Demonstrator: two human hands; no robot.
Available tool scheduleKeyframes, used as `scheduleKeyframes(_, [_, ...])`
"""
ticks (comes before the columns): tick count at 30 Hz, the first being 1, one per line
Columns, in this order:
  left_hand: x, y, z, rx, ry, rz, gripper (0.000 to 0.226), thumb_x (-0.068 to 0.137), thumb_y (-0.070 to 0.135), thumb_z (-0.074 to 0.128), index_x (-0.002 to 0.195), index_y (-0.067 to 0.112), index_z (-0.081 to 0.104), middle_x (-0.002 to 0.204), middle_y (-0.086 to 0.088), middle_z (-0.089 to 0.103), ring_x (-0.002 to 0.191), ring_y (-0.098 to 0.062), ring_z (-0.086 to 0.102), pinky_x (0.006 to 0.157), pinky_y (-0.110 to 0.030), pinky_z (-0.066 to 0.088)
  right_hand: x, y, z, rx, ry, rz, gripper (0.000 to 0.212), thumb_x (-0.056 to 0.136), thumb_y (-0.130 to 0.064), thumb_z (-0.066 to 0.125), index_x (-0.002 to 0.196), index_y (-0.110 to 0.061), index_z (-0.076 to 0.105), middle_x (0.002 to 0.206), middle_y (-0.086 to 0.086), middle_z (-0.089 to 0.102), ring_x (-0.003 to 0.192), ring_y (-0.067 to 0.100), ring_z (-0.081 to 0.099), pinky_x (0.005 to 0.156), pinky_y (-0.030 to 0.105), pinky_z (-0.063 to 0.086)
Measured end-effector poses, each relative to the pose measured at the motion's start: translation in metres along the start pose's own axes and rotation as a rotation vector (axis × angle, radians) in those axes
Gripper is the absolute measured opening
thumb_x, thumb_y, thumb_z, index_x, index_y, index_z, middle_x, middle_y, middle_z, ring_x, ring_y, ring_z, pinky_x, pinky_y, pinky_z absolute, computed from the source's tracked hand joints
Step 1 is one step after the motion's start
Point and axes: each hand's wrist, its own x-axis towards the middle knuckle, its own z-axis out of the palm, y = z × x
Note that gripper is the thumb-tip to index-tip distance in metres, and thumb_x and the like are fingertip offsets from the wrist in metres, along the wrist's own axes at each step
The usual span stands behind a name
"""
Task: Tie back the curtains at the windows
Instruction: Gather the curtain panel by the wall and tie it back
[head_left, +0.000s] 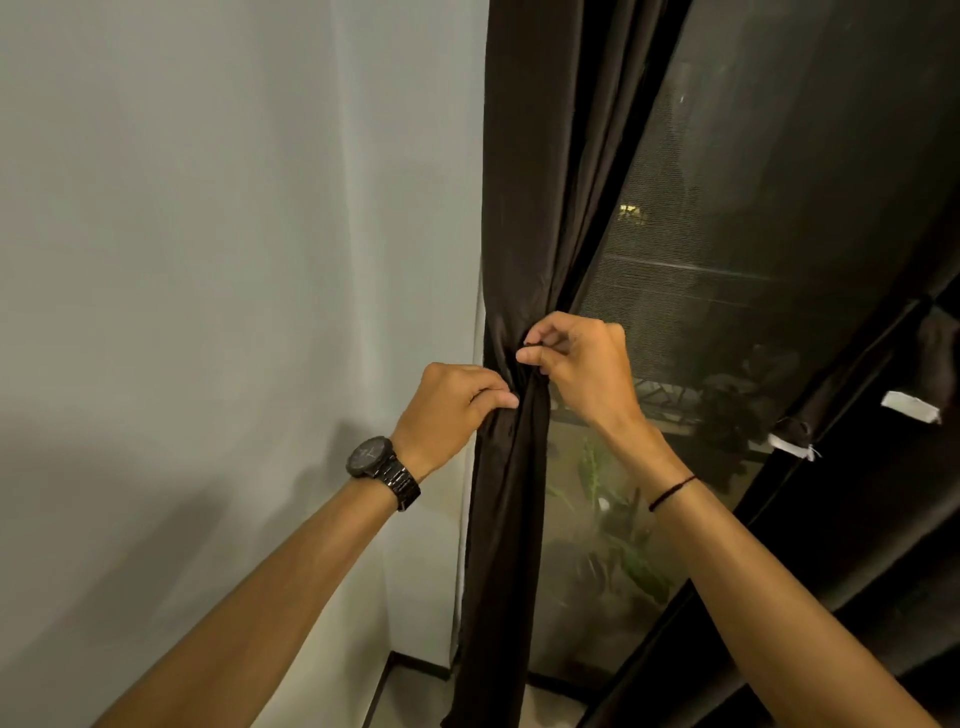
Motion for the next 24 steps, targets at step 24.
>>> scheduleKeyframes(24, [0.013, 0.051, 0.045, -0.333, 0.093, -0.350, 0.011, 0.085, 0.005, 0.083, 0.085, 0.004, 0.073, 0.071, -0.006, 0.076, 0.062, -0.014, 0.076, 0.061, -0.031, 0.065, -0.059, 0.007, -0.022, 0.458, 0.182, 0.315, 0.015, 0.075, -0.014, 0.087, 0.086, -0.010, 0.077, 0.075, 0.004, 0.077, 0.076, 0.017, 0.076, 0.080, 0.025, 0.058])
